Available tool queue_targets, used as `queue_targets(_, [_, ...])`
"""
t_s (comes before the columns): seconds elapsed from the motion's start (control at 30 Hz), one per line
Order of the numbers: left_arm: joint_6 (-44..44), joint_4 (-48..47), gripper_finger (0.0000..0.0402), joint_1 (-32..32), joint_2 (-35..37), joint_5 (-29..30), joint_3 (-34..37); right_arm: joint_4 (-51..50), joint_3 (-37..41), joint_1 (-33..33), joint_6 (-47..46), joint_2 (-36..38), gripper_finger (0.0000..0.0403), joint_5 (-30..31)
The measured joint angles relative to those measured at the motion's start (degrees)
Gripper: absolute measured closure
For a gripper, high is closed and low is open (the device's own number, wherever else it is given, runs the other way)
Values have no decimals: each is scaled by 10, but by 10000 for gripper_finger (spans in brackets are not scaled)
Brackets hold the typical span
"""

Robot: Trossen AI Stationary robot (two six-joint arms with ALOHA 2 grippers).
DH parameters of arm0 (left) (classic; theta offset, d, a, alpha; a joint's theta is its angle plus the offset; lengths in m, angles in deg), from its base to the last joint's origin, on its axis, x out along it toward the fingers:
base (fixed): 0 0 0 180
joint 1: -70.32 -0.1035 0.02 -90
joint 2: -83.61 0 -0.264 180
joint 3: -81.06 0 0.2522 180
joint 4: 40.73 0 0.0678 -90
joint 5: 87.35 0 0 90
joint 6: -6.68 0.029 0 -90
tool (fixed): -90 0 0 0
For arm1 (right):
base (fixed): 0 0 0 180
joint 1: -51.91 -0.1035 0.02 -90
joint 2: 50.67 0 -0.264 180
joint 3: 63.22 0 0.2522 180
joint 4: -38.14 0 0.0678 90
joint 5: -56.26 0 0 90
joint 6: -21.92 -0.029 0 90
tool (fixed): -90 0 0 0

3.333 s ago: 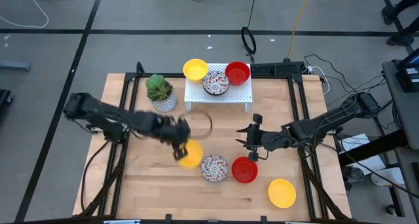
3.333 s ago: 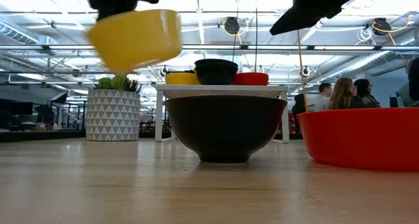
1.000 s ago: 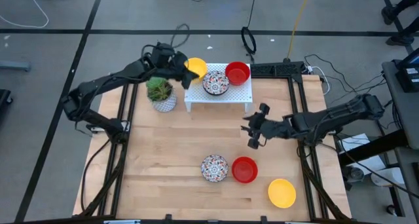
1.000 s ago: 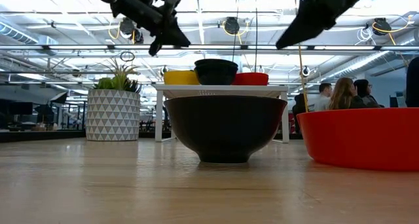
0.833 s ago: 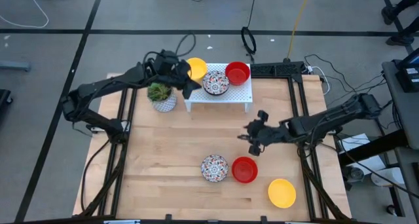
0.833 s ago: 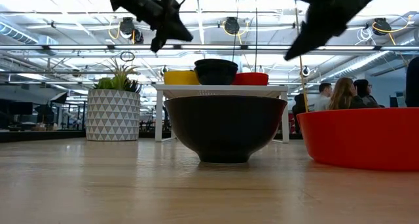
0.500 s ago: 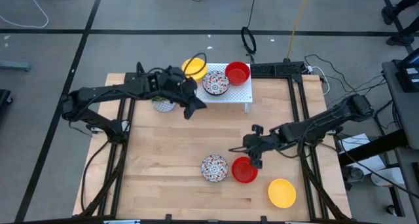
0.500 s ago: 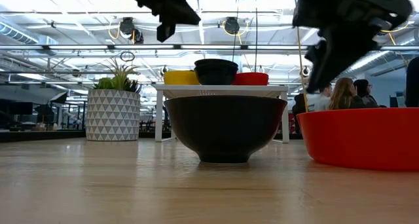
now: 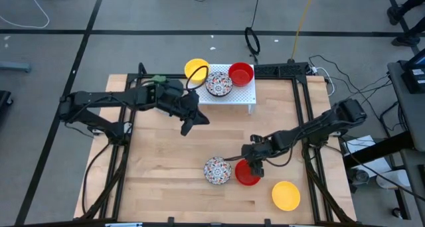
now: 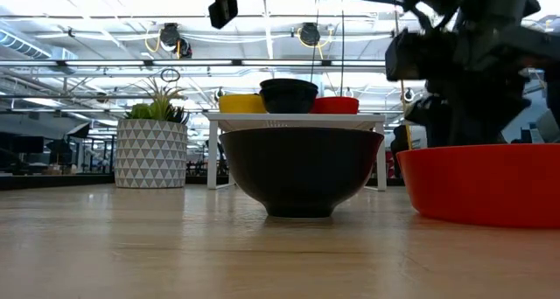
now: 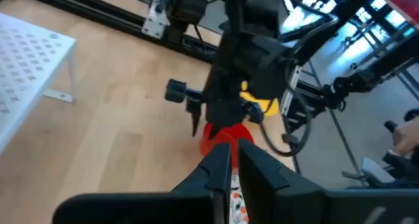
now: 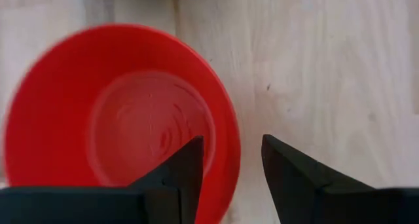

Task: Pick & Place Mini bowls
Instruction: Stack the red bowl on top of the red bowl on the shelf

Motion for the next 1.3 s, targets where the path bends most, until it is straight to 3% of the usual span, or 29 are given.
queue_targets(0.23, [-4, -4, 376, 20, 12, 1, 1, 13, 0, -2, 3, -18, 276, -1])
queue_targets(0.5, [-30, 6, 376, 40, 30, -1, 1, 13, 0, -3, -11, -16, 394, -4])
queue_targets(0.73, [-31, 12, 376, 48, 57, 0, 1, 5, -3, 13, -15, 32, 400, 2])
queue_targets(0.83, [-32, 28, 376, 48, 63, -1, -1, 3, -14, 32, -8, 80, 401, 35])
queue_targets(1.1, [-31, 25, 376, 48, 79, 0, 1, -11, -68, 143, 94, 211, 402, 106])
queue_targets(1.3, [-28, 24, 376, 47, 79, 0, 1, -14, -126, 291, 165, 223, 402, 103])
